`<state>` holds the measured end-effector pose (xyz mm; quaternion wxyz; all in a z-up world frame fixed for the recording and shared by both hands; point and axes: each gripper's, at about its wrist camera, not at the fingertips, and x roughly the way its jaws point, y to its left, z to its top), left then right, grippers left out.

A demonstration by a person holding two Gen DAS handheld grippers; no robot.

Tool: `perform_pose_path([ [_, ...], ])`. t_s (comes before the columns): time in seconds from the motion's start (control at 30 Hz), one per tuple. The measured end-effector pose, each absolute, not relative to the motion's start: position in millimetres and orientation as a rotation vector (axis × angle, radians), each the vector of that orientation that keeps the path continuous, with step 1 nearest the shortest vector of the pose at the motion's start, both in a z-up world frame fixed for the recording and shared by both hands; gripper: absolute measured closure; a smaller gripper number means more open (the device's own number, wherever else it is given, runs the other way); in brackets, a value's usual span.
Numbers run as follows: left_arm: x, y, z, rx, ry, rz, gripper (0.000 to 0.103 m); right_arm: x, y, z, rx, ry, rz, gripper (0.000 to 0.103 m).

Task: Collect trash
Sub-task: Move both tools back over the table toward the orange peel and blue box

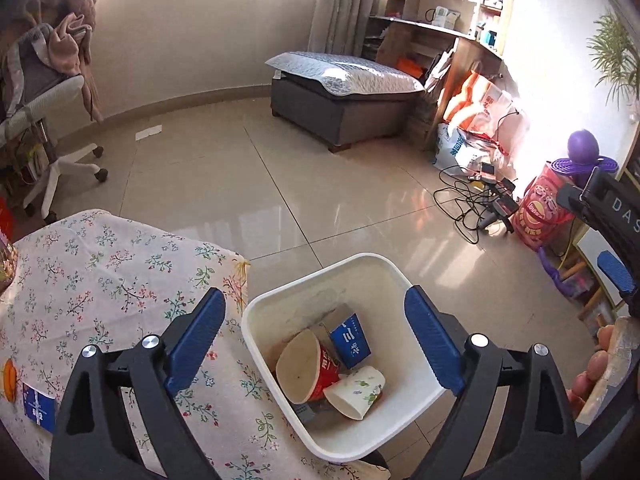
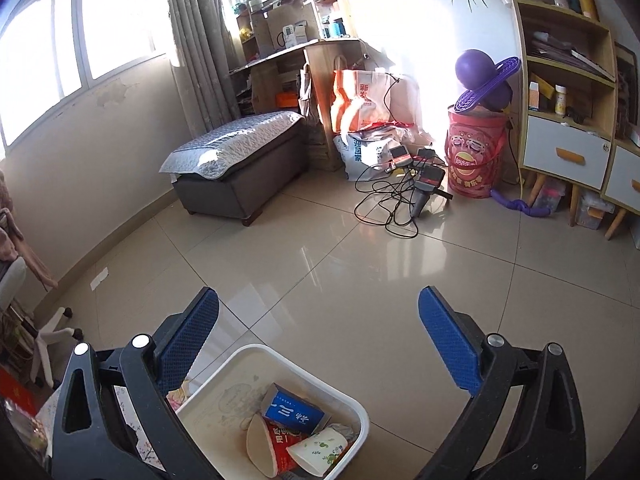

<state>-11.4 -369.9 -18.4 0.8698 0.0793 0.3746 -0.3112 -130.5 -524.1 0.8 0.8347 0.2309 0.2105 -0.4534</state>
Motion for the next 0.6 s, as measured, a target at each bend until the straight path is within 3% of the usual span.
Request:
perform_pose_path([
  [0.2,1.3,-325.3,1.9,0.138,0.688,-0.509,0.008,-101.6,-480.2,4.1,0.328,0.493,-0.879,0.007],
  [0.6,22.8,-231.5,2.3,0.097,0.672,-0.297,0.007,-51.1,-403.6,4.2,0.167,0.555,-0.716,0.007],
])
